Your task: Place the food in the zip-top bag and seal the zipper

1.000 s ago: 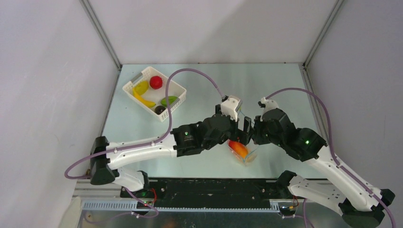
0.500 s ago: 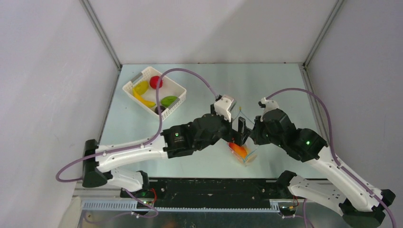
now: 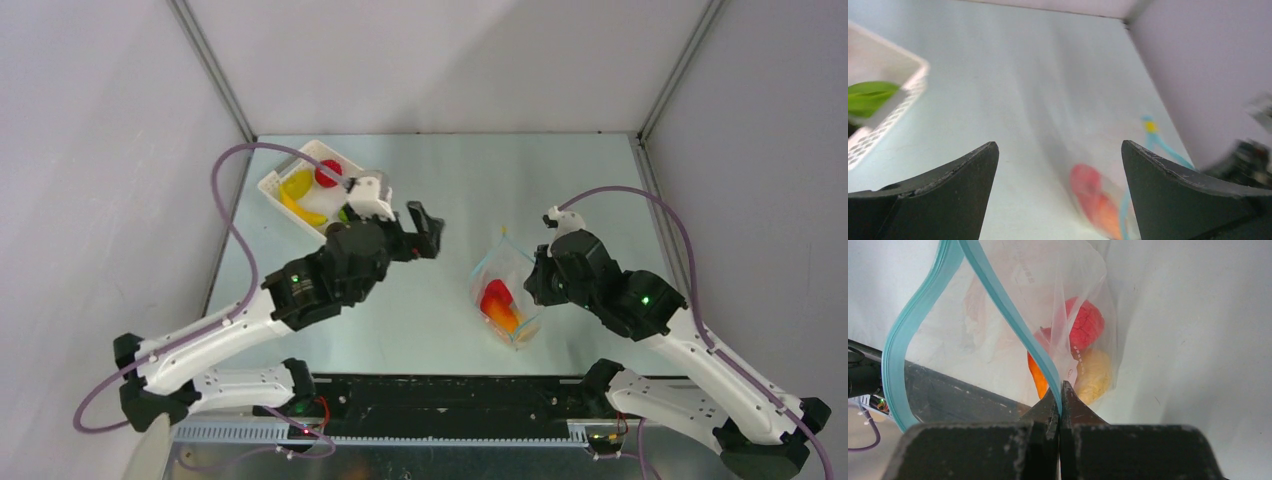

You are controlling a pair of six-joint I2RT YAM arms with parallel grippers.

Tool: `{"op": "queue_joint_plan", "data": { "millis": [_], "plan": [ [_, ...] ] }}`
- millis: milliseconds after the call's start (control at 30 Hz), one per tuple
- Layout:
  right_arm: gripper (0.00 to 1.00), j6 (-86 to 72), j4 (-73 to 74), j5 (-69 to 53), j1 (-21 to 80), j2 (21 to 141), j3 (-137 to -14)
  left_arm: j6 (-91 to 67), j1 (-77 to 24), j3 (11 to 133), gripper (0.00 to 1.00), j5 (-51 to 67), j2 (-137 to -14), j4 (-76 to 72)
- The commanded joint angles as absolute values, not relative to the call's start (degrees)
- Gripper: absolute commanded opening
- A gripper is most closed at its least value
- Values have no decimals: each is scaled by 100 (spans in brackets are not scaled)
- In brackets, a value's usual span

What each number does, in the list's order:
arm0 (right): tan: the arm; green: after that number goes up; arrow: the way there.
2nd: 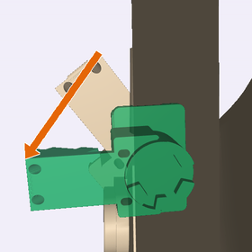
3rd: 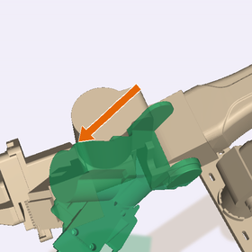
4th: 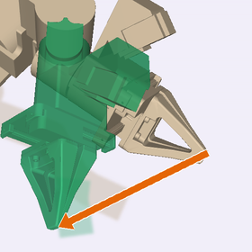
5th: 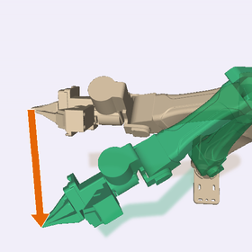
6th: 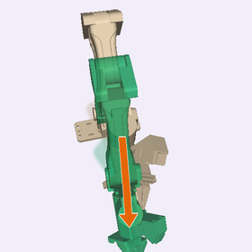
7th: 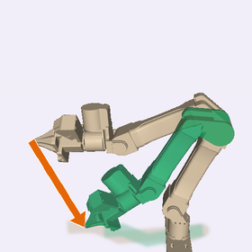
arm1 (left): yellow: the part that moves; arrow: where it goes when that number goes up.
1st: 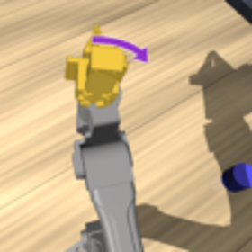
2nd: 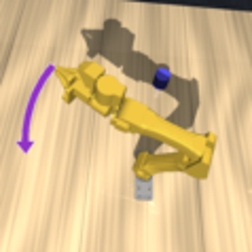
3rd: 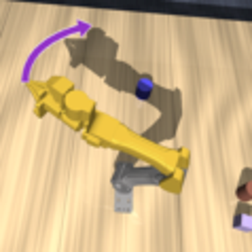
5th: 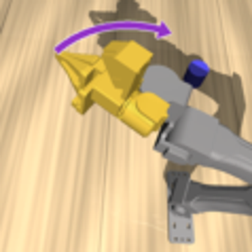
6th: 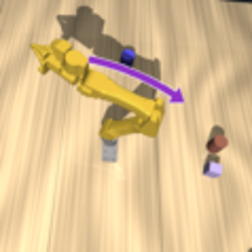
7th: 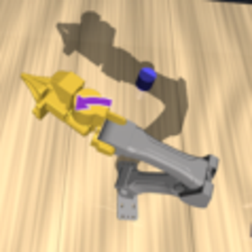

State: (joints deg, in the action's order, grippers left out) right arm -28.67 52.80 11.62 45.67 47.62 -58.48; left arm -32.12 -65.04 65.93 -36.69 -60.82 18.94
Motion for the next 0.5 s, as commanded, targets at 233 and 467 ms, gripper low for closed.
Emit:
{"op": "queue_joint_plan", "data": {
  "millis": [233, 467],
  "plan": [
    [0, -2926, 5114, 1319, 4582, 4691, -5806, -3805, -3423, 5828, 100, -3201, -5574, 2350],
    [0, -3013, 5138, 1447, 4572, 4678, -5726, -3530, -1770, 6154, 100, -2209, -6546, 2026]
  ]
}}
